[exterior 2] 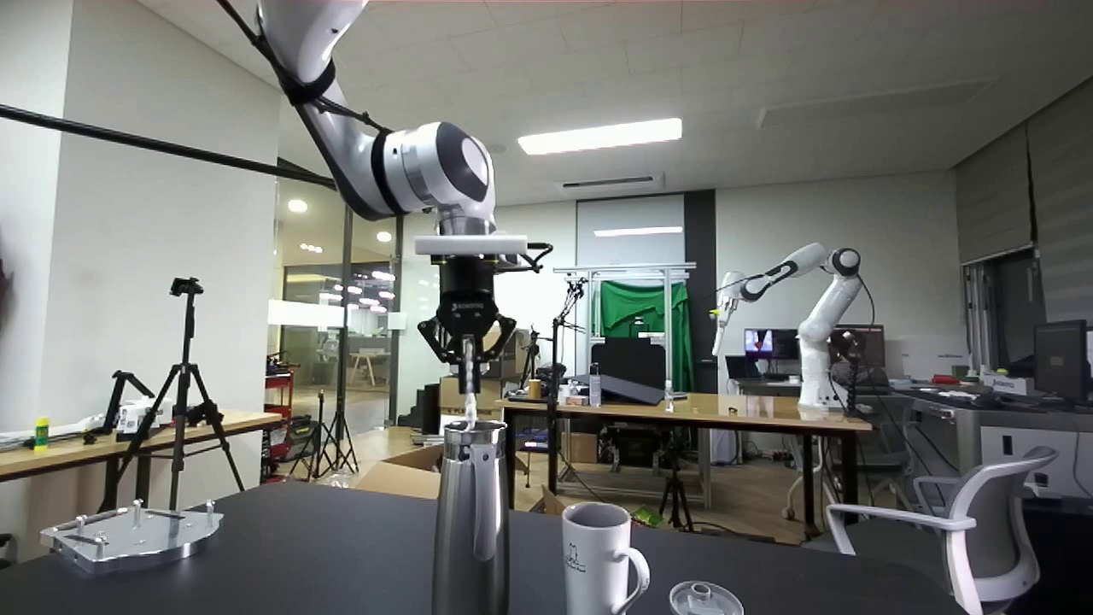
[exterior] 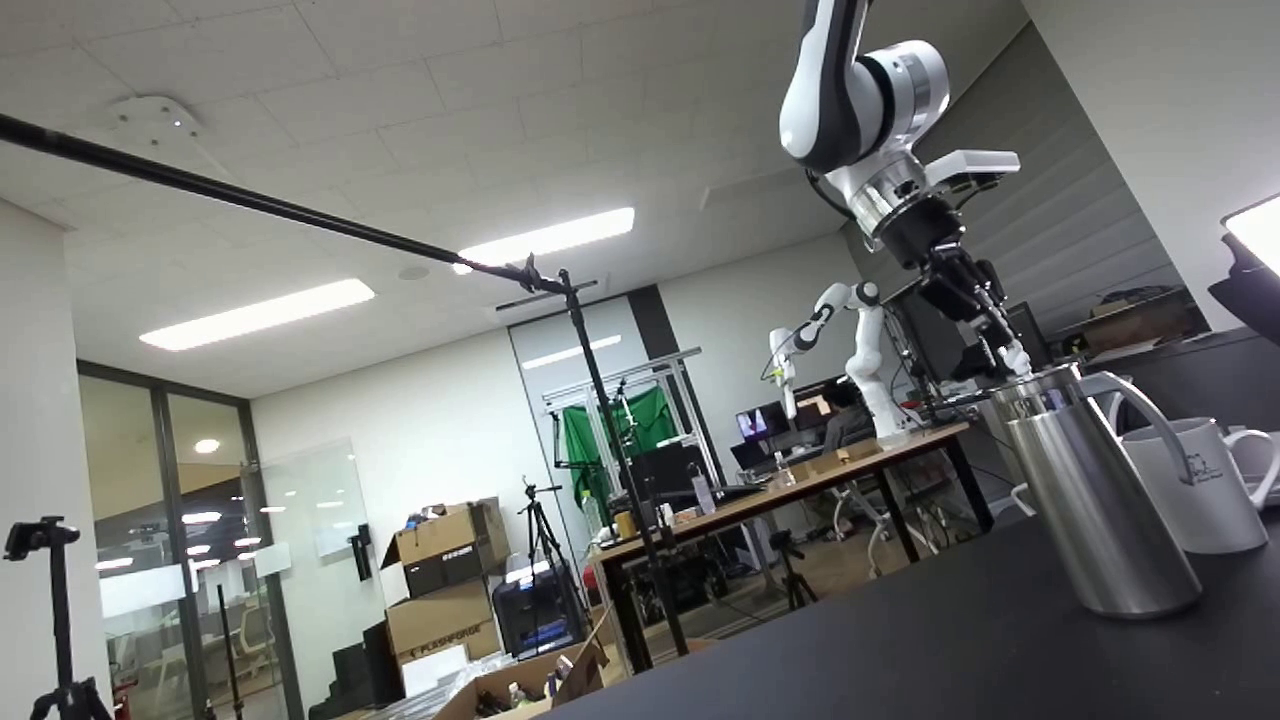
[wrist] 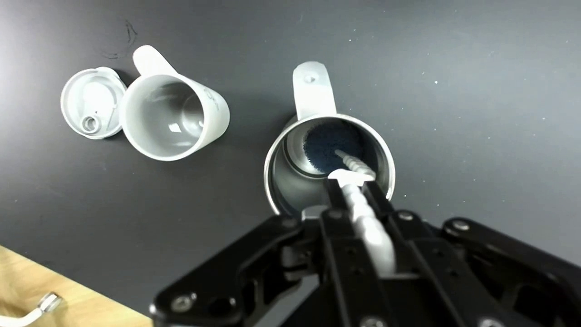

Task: Use the object to clean the flask

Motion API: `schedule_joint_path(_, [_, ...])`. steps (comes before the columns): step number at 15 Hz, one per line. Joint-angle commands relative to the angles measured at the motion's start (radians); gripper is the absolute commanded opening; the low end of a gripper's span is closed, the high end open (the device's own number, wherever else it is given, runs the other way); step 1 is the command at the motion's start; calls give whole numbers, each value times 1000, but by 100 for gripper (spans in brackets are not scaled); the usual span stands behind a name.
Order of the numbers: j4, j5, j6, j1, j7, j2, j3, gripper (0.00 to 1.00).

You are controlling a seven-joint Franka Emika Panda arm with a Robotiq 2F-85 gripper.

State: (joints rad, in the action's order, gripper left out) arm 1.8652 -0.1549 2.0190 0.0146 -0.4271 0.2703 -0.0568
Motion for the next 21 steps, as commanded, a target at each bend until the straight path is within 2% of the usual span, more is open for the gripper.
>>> schedule_joint_path(1, [-6,7,-11,-3,-2,9,-4,4])
schedule_joint_path(12, [-15,-3,-30,-1,-16,-96,1,4])
schedule_joint_path(21, [2,-4,-16,-4,-5,15,1,4])
